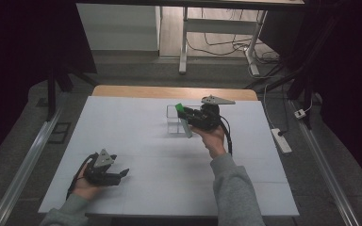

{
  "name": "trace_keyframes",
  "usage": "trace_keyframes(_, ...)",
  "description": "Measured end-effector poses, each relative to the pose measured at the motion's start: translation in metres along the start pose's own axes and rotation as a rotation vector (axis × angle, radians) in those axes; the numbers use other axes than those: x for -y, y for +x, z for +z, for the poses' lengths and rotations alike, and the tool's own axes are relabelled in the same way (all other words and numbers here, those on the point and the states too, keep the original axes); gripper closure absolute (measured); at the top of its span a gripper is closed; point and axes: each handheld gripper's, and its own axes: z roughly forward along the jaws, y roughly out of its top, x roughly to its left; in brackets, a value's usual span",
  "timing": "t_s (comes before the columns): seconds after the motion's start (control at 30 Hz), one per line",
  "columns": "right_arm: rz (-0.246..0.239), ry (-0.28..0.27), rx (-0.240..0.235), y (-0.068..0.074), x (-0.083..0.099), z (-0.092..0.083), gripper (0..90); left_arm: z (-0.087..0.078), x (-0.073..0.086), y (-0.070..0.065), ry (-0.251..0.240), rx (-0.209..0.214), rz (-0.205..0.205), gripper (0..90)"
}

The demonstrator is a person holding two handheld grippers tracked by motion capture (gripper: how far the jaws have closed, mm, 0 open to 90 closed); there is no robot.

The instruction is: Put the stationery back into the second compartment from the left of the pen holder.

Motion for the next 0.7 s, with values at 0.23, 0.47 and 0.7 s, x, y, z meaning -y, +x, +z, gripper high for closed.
trace_keyframes(0.23,0.004,-0.013,0.005,-0.006,-0.007,0.005,67.4,0.0,0.0,0.0,0.002,-0.002,0.0,25.7)
trace_keyframes(0.47,0.002,-0.028,0.012,-0.013,-0.017,0.017,67.4,-0.001,0.001,0.001,0.002,-0.002,0.0,25.6)
trace_keyframes(0.7,0.017,-0.05,0.021,-0.021,-0.018,0.026,67.4,-0.001,0.001,0.0,0.003,-0.001,0.001,25.7)
